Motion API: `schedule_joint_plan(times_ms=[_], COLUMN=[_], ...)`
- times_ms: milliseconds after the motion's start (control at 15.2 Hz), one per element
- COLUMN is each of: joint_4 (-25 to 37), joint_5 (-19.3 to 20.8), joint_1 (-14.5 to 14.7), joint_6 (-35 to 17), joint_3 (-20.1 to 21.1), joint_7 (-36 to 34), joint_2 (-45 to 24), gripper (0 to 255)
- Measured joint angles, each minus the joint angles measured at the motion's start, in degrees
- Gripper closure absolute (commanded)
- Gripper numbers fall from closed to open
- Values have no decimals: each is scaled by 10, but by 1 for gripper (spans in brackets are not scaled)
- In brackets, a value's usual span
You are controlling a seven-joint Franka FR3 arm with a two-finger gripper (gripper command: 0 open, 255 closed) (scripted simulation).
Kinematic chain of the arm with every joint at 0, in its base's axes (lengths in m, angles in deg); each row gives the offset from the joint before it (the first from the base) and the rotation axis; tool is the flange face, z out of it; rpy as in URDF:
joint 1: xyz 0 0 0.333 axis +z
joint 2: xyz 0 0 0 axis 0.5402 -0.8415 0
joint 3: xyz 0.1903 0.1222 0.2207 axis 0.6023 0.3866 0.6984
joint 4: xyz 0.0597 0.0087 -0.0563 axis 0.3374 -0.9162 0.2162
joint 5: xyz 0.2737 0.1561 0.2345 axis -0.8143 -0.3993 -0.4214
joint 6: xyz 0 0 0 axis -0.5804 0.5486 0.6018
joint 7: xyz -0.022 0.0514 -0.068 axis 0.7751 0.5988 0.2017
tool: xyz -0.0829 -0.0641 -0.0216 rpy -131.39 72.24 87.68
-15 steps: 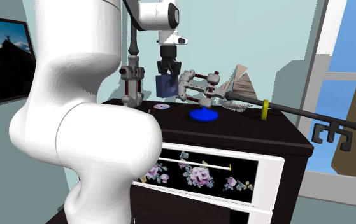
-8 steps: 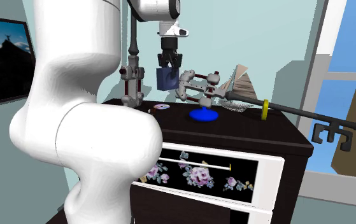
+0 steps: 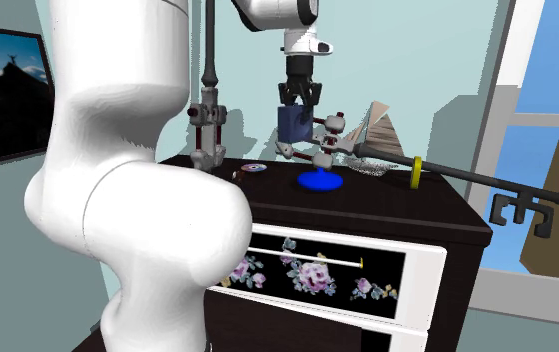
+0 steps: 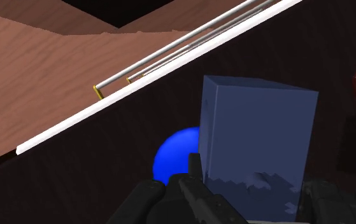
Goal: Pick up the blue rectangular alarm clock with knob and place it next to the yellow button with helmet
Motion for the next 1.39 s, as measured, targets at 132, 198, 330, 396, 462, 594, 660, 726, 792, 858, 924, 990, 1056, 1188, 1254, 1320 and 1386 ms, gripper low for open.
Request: schedule_joint_plan(times_ms=[132, 198, 330, 396, 462, 594, 660, 726, 792, 858, 924, 990, 1056, 1188, 1254, 1320, 1386], joint_4=[5, 0, 9, 13, 21, 36, 49, 54, 68, 80, 94, 106, 118, 154, 172, 194, 209], joint_5=[-1, -1, -2, -3, -4, -6, -7, -8, -9, -11, -12, -13, -15, -19, -21, -24, -26], joint_1=[-15, -22, -35, -44, -51, -65, -73, -80, -89, -97, -105, -111, -118, -137, -144, -153, -163], joint_6=[-6, -7, -2, -2, 2, 7, 11, 11, 13, 15, 21, 25, 27, 40, 47, 56, 59], joint_3=[-11, -17, -27, -33, -38, -48, -53, -58, -63, -68, -72, -76, -79, -89, -91, -95, -98], joint_7=[26, 39, 62, 78, 89, 114, 128, 139, 153, 166, 178, 188, 198, 226, 235, 247, 259], joint_2=[-10, -7, -11, -15, -18, -28, -37, -43, -54, -64, -73, -81, -90, -113, -124, -137, -150], gripper=[255, 255, 255, 255, 255, 255, 255, 255, 255, 255, 255, 255, 255, 255, 255, 255, 255])
